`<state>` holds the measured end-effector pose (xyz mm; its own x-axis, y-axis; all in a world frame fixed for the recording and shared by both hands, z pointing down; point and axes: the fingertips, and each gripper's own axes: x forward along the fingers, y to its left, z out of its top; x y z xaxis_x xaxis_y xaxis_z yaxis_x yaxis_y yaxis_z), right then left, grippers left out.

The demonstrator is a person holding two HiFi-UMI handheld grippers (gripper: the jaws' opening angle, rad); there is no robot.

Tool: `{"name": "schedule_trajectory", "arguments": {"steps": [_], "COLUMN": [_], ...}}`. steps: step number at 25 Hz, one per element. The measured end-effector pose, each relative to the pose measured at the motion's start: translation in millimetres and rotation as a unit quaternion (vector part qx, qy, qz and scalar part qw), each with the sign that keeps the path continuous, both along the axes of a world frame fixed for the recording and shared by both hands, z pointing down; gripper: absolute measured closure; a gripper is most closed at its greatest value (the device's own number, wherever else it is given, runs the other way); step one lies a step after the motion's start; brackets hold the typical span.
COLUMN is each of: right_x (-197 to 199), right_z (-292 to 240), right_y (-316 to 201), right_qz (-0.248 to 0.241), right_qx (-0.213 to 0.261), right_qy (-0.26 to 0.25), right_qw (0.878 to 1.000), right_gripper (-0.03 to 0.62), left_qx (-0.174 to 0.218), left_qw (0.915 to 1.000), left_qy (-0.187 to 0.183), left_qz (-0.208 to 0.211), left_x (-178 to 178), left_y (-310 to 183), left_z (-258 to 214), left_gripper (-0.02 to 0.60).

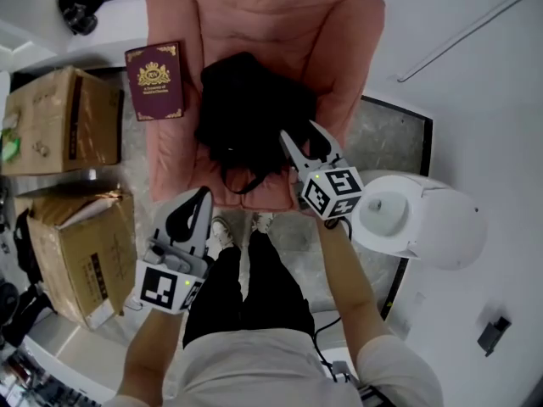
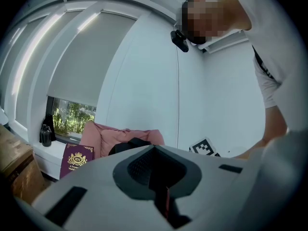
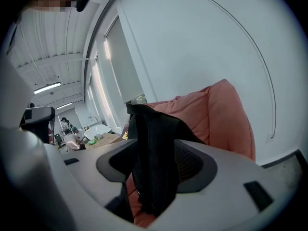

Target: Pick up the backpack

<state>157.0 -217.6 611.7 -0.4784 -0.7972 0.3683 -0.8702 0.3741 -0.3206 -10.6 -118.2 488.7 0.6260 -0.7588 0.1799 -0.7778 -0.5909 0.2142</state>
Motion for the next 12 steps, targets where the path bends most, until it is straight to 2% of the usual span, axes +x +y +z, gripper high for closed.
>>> {"name": "schedule_trajectory", "arguments": {"steps": [5, 12], "right_x": [-1, -18], "right_z": [20, 30], "right_y": [-13, -28], "right_qz": [-0.018, -0.049], "right_qx": [-0.01, -0.01], "right_qy": [0.002, -0.007], "right_qw": [1.0, 0.999], "right_gripper": [0.316, 0.31], "left_qx": [-0.001, -0.003], "left_qw": [1.0, 0.9998], "left_qy": [-0.001, -0.005], "left_qz": [-0.008, -0.018], "left_x": [0, -3], "left_y": [-9, -11], "left_z": [10, 20], "left_gripper": [0.565, 0.564]}}
